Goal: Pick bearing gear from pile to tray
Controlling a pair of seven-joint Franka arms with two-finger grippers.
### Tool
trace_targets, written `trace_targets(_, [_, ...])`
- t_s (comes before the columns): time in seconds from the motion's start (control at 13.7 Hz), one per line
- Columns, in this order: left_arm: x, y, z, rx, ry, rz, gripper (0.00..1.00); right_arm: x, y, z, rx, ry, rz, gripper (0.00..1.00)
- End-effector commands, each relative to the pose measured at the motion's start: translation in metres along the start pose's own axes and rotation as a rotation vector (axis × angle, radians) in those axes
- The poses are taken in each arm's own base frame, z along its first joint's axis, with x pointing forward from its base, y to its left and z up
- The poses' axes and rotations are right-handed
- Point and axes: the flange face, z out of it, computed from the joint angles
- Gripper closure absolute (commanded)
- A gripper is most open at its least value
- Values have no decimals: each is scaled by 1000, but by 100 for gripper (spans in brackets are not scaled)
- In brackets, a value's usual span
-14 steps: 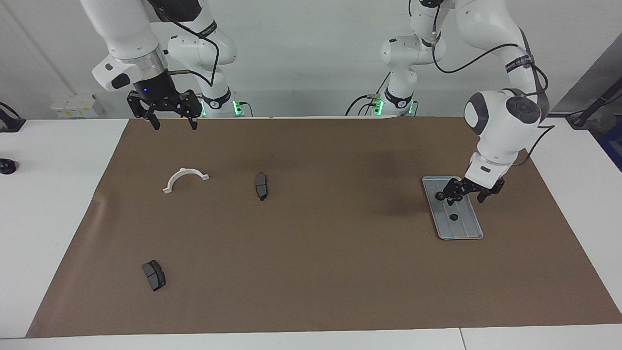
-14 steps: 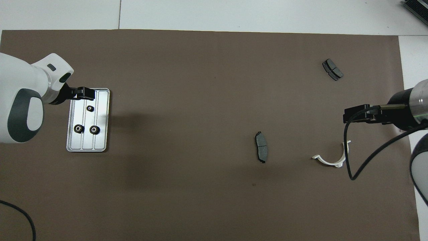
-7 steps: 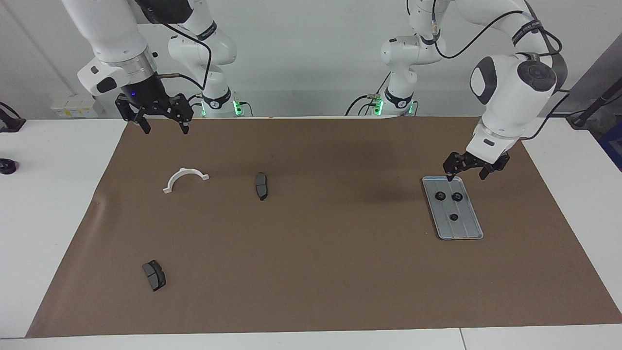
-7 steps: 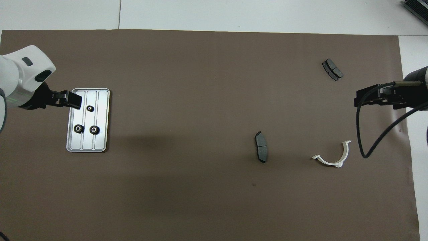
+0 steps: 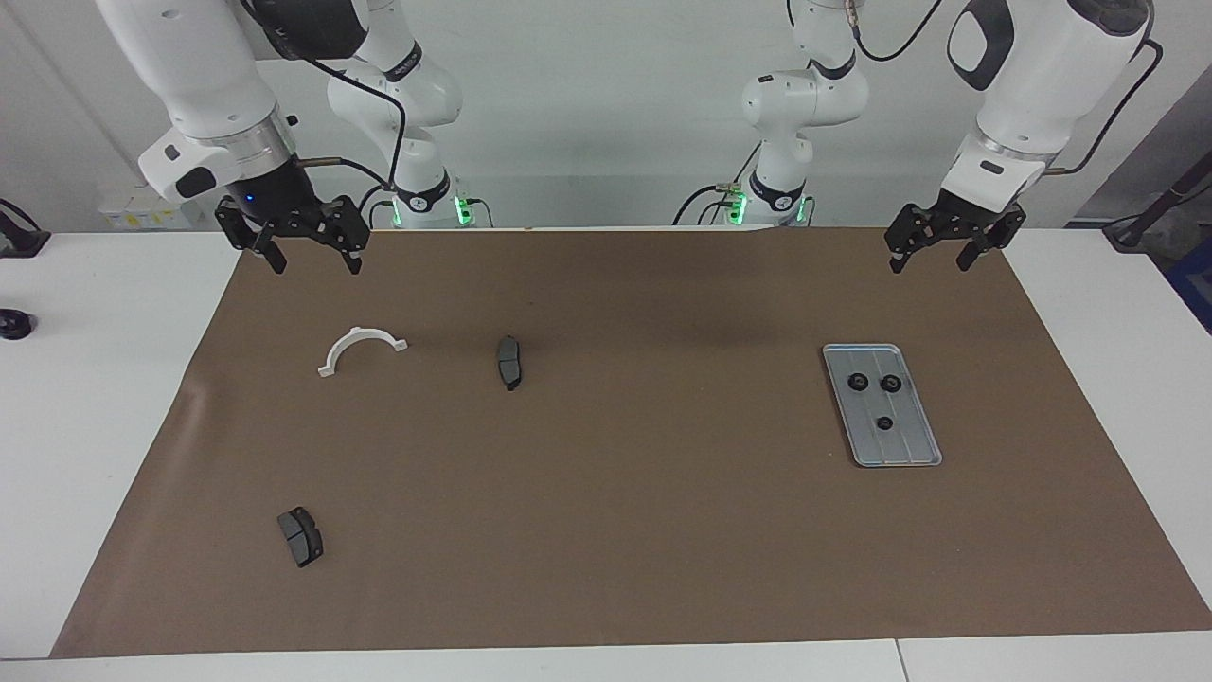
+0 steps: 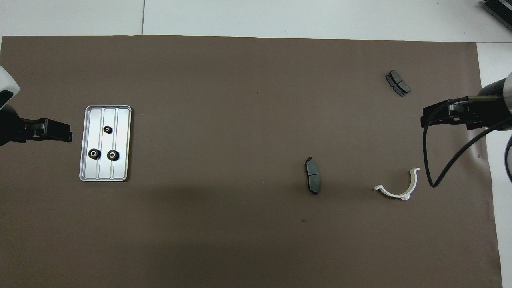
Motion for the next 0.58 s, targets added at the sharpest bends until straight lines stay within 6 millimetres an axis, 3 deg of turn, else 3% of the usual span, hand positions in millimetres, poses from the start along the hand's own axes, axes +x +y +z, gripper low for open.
trace_targets(0.0, [-1, -2, -19, -26, -8, 9, 0, -1, 5, -3, -6, 1, -21, 0])
trace_targets(0.22, [-7, -1, -41, -35, -28, 11, 0, -1, 3, -2, -6, -3, -24, 0])
trace_targets(0.51, [-10, 3, -43, -33, -26, 17, 0, -1, 6, 1, 2, -9, -16, 0])
